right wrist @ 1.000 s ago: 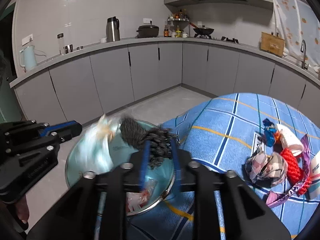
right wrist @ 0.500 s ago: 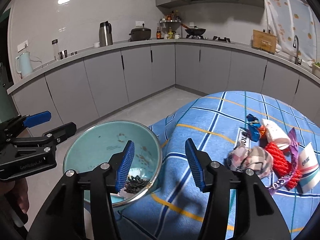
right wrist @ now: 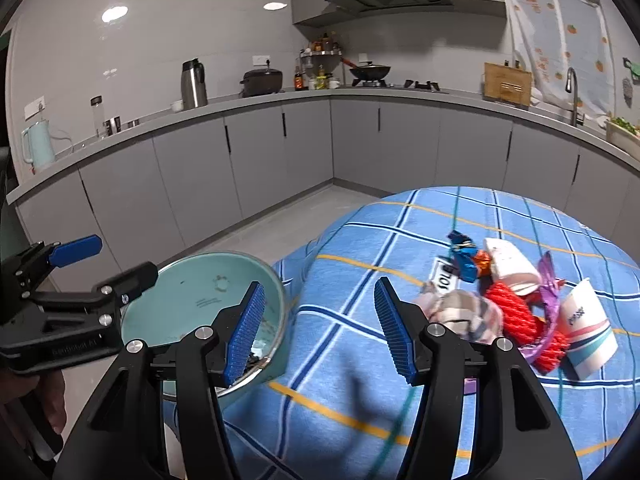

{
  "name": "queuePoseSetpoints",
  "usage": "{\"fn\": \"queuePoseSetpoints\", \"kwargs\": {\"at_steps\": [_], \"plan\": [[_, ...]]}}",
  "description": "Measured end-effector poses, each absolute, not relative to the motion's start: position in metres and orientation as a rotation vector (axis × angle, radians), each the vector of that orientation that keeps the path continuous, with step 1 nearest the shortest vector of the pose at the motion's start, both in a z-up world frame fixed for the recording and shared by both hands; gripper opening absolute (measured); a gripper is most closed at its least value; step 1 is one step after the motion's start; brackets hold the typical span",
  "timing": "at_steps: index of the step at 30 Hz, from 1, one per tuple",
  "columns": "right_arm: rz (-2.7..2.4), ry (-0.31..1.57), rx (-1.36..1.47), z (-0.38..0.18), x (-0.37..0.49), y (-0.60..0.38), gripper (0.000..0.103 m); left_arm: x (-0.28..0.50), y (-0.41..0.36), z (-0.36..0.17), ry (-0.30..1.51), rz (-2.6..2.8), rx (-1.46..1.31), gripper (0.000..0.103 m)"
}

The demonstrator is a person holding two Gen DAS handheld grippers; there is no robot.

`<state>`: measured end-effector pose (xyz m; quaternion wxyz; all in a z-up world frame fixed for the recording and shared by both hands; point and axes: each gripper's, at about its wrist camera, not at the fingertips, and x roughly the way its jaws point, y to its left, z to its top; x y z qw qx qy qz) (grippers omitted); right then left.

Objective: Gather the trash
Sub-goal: 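Open the right tool to drop the scrubber while the left tool releases the bag, then move both open tools back to the trash pile on the table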

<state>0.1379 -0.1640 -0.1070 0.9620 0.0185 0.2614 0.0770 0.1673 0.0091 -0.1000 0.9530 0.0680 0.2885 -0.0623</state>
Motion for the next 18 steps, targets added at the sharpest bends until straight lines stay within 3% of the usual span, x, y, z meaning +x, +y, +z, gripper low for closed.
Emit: {"fn": "queuePoseSetpoints", "kwargs": {"at_steps": [18], "plan": [[-0.011,0.509,0.079,-0.109,0.102,-0.241,0.060,0.162,-0.076,-0.097,0.557,-0.276,0.205,0.090]]}}
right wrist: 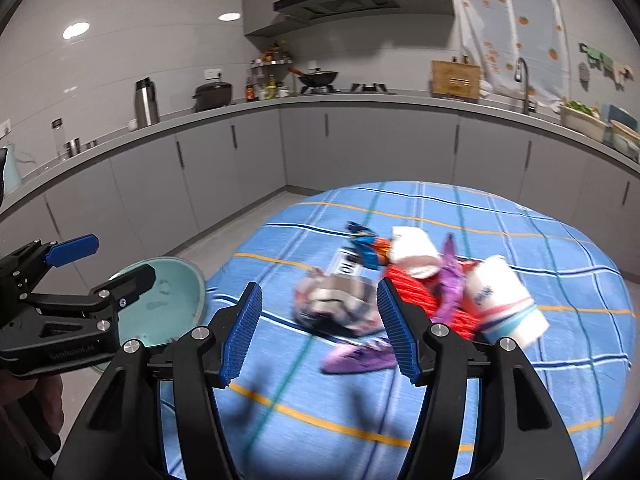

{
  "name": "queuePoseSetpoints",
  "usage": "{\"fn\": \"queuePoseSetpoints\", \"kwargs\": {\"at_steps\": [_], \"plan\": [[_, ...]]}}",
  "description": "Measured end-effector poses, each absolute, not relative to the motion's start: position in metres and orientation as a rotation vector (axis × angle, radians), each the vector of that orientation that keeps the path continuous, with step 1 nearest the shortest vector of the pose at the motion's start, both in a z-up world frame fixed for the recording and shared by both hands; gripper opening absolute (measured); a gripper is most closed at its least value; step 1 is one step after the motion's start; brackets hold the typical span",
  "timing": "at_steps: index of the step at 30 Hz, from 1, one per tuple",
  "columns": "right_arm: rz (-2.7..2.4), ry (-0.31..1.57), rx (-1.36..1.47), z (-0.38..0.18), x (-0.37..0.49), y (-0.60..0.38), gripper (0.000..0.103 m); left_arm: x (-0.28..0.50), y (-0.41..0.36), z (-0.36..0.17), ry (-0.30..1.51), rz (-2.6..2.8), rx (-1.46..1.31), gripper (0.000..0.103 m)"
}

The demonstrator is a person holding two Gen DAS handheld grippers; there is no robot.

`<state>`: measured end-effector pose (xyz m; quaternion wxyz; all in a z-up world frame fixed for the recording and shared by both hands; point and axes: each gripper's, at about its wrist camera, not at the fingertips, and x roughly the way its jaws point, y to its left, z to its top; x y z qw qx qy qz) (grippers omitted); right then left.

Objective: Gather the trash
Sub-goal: 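Move both open tools back to the trash pile on the table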

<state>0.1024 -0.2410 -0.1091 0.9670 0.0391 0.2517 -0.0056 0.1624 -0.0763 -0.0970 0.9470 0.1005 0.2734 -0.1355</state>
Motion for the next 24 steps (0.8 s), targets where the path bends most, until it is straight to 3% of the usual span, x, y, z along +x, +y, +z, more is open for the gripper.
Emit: {"fn": "queuePoseSetpoints", "kwargs": {"at_steps": [24], "plan": [[-0.267,0.520,0.175,-0.136,0.067,-0.343,0.067,0.186,-0.202,-0.128,0.612,-0.460,0.306,0.089]]}}
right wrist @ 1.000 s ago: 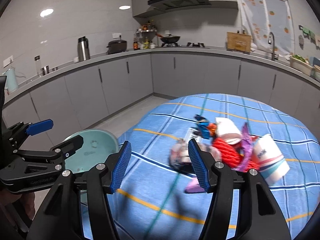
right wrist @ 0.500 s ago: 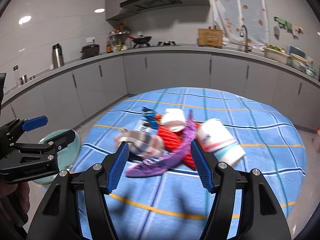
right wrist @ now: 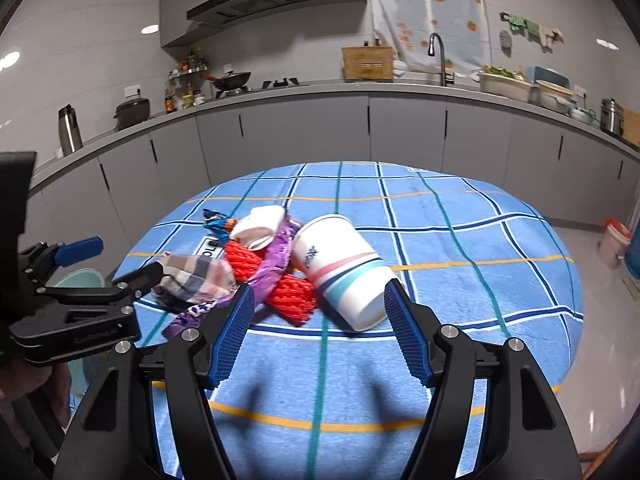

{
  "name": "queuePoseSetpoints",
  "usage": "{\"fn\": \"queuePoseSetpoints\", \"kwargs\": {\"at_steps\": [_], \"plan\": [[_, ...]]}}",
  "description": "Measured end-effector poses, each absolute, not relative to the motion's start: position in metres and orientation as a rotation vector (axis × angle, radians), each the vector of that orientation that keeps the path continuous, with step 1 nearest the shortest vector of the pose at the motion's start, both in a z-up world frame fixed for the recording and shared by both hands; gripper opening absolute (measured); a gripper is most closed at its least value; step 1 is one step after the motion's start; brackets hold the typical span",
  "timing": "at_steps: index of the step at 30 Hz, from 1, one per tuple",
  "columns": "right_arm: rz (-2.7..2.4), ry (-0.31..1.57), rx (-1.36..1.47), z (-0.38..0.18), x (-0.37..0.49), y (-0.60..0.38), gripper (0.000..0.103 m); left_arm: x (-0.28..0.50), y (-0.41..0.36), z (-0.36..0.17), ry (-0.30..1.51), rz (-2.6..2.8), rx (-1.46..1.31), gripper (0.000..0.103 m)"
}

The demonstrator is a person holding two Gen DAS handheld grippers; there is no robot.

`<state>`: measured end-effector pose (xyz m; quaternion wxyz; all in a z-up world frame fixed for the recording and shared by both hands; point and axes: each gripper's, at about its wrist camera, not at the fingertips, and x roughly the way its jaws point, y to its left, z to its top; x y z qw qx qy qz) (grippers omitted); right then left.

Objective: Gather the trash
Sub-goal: 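Move both open tools back to the trash pile on the table, then grasp the plaid cloth with the left tool while the right tool grasps the white paper cup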

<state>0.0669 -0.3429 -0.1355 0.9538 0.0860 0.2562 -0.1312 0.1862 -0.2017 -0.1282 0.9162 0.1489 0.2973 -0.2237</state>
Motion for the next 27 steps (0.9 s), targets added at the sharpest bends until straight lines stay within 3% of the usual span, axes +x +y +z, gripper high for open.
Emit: {"fn": "queuePoseSetpoints", "kwargs": {"at_steps": [3,9,12,14,19,27], "plan": [[-0.269,0.521,0.178,-0.138,0.065,-0.345,0.068,0.191,-0.209,-0.136,0.633,-0.477,0.315,0.086],[-0.275,0.524,0.191,-0.142,0.066,-0.350,0.069,0.200,-0.217,-0.146,0.680,-0.501,0.314,0.067],[-0.285,0.524,0.196,-0.142,0.066,-0.355,0.071,0.202,-0.218,-0.150,0.702,-0.524,0.313,0.044],[-0.295,0.527,0.198,-0.143,0.066,-0.358,0.073,0.201,-0.220,-0.151,0.709,-0.542,0.321,0.021],[-0.326,0.540,0.196,-0.145,0.068,-0.370,0.073,0.198,-0.215,-0.143,0.685,-0.548,0.313,0.011],[-0.326,0.602,0.149,-0.147,0.092,-0.382,0.073,0.186,-0.197,-0.117,0.599,-0.500,0.295,0.010]]}}
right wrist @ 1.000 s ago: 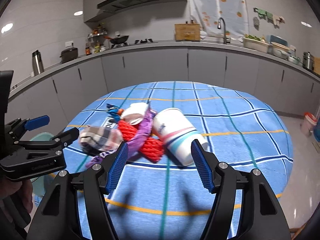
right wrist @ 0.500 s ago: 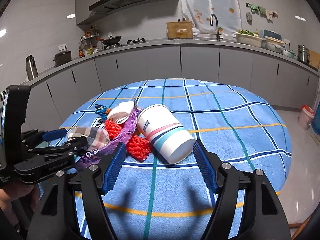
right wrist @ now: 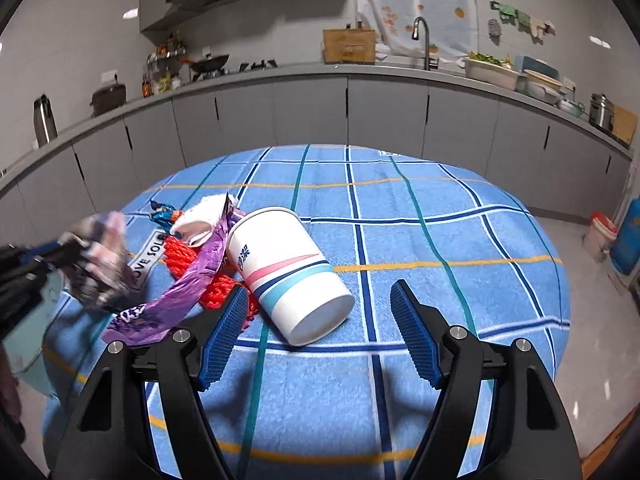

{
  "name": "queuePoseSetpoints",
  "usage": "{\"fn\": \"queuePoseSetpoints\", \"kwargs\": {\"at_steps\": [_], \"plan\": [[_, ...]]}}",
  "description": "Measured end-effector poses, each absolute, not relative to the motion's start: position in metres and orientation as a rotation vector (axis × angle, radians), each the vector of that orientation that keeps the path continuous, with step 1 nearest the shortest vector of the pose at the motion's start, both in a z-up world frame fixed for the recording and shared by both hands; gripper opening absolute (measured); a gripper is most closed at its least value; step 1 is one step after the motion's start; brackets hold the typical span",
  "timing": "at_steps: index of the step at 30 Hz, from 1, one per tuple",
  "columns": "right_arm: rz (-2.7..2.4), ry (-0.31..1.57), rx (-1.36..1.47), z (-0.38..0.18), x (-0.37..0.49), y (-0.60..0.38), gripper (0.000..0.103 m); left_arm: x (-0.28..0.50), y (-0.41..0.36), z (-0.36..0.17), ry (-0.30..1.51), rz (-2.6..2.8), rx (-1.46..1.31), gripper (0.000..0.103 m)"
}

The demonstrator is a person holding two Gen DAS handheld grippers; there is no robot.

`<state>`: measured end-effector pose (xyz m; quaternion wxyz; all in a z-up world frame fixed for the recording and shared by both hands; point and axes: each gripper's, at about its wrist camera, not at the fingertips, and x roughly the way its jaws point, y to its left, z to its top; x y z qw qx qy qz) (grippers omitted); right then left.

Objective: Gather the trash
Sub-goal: 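Grasp the plaid cloth with the left tool while the right tool grasps the white paper cup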

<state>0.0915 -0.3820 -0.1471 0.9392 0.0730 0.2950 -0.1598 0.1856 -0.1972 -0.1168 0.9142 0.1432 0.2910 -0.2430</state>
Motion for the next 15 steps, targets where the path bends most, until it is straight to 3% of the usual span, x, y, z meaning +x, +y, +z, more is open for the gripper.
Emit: {"fn": "queuePoseSetpoints", "kwargs": {"at_steps": [15], "plan": [[-0.266,0.725,0.168,-0.161,0.124,-0.396,0.073,0.190,-0.195,-0.123,0.593,-0.470,0.307,0.010]]}}
